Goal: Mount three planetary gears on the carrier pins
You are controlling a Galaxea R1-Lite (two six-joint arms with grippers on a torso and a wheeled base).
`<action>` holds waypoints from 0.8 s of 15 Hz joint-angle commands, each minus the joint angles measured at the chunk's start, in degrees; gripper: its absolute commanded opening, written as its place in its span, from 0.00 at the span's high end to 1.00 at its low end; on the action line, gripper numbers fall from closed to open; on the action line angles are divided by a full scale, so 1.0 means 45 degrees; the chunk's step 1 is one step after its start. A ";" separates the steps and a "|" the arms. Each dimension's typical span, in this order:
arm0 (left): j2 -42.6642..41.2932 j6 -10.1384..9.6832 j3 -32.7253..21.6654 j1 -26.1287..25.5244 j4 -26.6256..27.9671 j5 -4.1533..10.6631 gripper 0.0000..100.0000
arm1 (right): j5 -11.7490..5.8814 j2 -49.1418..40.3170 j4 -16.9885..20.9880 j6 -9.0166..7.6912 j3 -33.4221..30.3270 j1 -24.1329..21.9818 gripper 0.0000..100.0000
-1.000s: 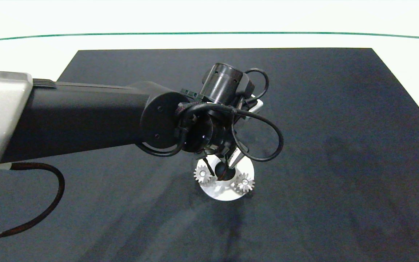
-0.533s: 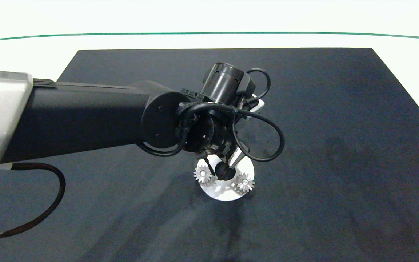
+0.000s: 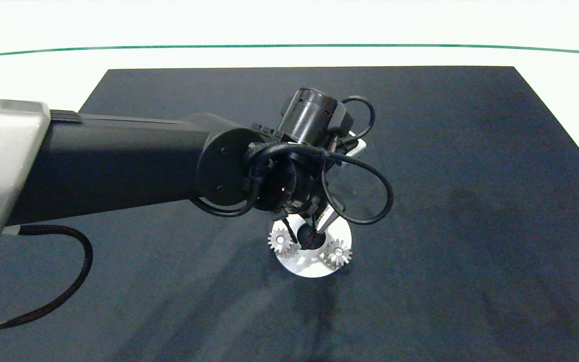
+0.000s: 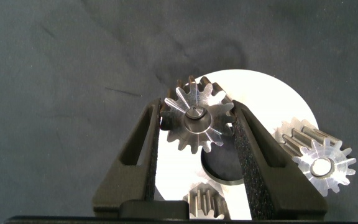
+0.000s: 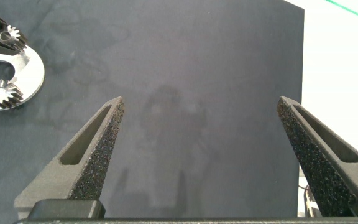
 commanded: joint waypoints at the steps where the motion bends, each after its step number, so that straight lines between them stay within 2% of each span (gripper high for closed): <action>1: 0.0018 0.0038 0.0038 -0.0002 0.0050 0.0022 0.75 | -0.0022 0.0004 0.0009 -0.0025 0.0022 -0.0002 0.00; 3: 0.0018 0.0097 0.0058 -0.0021 0.0050 0.0022 0.75 | -0.0022 0.0004 0.0009 -0.0025 0.0022 -0.0002 0.00; 4: 0.0018 0.0097 0.0058 -0.0021 0.0050 0.0022 0.00 | -0.0022 0.0004 0.0009 -0.0025 0.0022 0.0018 0.00; 6: 0.0018 0.0116 0.0058 -0.0021 0.0050 0.0120 0.00 | -0.0022 0.0004 0.0009 -0.0025 0.0041 -0.0002 0.00; 7: 0.0018 0.0136 0.0058 -0.0021 0.0050 0.0276 0.00 | -0.0022 0.0004 0.0009 -0.0025 0.0041 -0.0002 0.00; 12: -0.0041 0.0136 0.0097 -0.0002 0.0050 0.0315 0.00 | -0.0022 0.0004 0.0009 -0.0025 0.0041 0.0018 0.00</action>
